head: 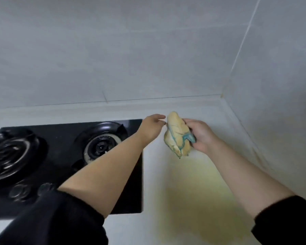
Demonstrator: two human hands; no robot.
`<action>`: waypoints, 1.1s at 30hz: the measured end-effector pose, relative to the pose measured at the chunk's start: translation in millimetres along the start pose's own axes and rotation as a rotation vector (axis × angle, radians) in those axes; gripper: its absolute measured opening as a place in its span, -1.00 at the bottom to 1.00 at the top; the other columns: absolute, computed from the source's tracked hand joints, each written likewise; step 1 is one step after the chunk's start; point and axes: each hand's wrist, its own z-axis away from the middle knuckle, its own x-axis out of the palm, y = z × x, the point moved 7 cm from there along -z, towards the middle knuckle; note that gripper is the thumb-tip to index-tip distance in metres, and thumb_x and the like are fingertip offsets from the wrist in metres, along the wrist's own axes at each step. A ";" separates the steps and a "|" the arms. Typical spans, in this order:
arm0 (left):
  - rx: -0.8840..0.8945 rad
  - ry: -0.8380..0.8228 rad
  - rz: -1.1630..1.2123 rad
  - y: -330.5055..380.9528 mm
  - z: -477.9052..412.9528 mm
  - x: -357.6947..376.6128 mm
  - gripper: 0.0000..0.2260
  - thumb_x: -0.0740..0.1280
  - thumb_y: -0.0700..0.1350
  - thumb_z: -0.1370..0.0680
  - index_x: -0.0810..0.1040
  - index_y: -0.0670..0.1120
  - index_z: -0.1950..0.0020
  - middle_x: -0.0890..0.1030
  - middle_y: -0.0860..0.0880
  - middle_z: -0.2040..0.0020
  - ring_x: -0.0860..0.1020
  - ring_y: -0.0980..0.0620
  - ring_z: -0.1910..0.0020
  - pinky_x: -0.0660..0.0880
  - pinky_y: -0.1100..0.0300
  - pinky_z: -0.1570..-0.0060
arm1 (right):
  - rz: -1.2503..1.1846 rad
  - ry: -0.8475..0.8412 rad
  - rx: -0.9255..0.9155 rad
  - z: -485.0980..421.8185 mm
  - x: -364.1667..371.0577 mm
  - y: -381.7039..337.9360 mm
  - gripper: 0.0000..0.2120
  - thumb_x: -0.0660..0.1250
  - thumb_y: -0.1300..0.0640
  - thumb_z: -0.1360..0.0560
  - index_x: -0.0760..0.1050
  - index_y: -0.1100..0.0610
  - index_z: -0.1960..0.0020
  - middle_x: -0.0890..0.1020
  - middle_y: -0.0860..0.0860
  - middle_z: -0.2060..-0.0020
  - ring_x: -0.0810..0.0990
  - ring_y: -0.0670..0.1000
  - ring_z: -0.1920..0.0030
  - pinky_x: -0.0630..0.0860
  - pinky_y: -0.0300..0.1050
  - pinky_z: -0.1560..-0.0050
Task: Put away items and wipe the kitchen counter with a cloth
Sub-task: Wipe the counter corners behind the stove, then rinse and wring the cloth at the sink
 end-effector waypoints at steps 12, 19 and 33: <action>-0.260 0.427 0.192 -144.7 270.8 -297.1 -0.74 0.22 -0.04 -0.61 0.58 -0.14 -0.16 0.64 -0.14 -0.04 0.58 -0.01 0.05 0.51 0.21 0.14 | -0.162 -0.621 0.236 144.8 370.4 71.2 -0.63 0.14 0.18 -0.57 0.63 0.19 0.28 0.65 0.13 0.34 0.66 0.08 0.34 0.50 -0.01 0.10; -0.262 0.621 0.577 -268.9 499.7 -445.1 -0.71 0.27 0.01 -0.56 0.57 -0.14 -0.15 0.62 -0.15 -0.07 0.59 -0.08 -0.01 0.52 0.02 -0.11 | 0.009 -0.883 0.243 276.7 610.2 162.5 -0.79 0.12 0.26 -0.59 0.53 0.21 -0.08 0.66 0.16 0.12 0.64 0.13 0.07 0.53 0.07 -0.10; -0.238 1.364 0.778 -451.0 836.1 -715.1 -0.76 0.24 -0.13 -0.59 0.50 -0.17 -0.22 0.61 -0.23 -0.08 0.61 -0.15 0.02 0.56 -0.01 0.03 | 0.558 -1.346 -0.076 491.1 1014.0 347.5 -0.81 0.27 0.09 -0.50 0.48 0.13 -0.08 0.54 0.04 0.05 0.54 -0.04 0.04 0.45 -0.06 0.01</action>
